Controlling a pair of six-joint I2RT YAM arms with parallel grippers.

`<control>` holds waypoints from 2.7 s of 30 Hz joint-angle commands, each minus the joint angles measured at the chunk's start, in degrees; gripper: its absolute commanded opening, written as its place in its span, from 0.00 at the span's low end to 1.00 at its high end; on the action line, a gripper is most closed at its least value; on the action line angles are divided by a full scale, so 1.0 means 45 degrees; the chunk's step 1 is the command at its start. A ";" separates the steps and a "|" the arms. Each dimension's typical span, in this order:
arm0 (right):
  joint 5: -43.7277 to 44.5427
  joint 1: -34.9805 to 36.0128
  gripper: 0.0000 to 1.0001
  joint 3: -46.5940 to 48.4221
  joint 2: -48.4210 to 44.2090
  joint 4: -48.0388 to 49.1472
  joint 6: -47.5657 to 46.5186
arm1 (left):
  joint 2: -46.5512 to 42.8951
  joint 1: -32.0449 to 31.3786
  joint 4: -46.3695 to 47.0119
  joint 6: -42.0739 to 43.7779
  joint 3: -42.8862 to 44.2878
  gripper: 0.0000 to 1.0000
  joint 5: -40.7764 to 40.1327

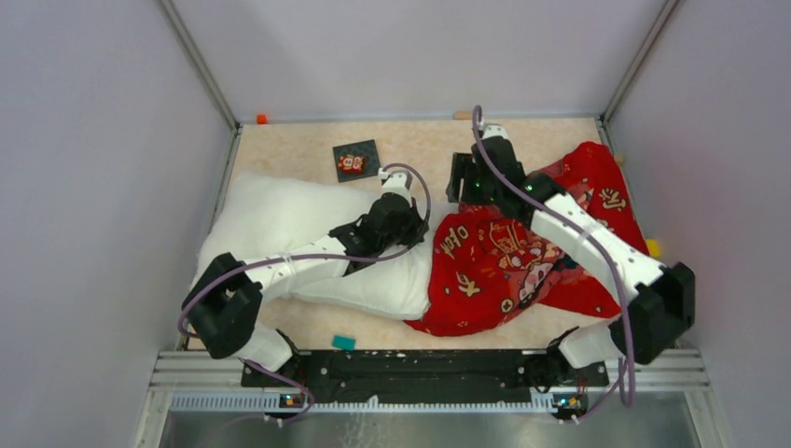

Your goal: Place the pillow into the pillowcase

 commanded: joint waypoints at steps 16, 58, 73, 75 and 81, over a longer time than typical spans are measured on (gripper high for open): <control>-0.1057 -0.0355 0.28 -0.2084 0.2470 0.0919 -0.0118 | 0.0201 0.0014 -0.2266 0.0242 -0.0502 0.00 0.0359; 0.0181 0.0497 0.00 0.3604 0.4167 0.0766 -0.0619 | 0.0476 0.1585 0.2824 0.0523 -0.0838 0.00 0.5327; -0.0379 -0.0019 0.42 -0.0477 0.1856 0.2312 -0.0954 | -0.2379 0.1587 -0.3507 0.2273 0.2000 0.51 0.1707; -0.0206 -0.0018 0.45 -0.0339 0.1869 0.2159 -0.1164 | -0.2147 0.1639 -0.4323 0.3054 0.2954 0.60 0.0306; -0.0005 -0.0019 0.54 0.1062 0.2771 0.1438 -0.2125 | 0.0622 0.2545 -0.6512 0.4599 0.5639 0.92 0.0484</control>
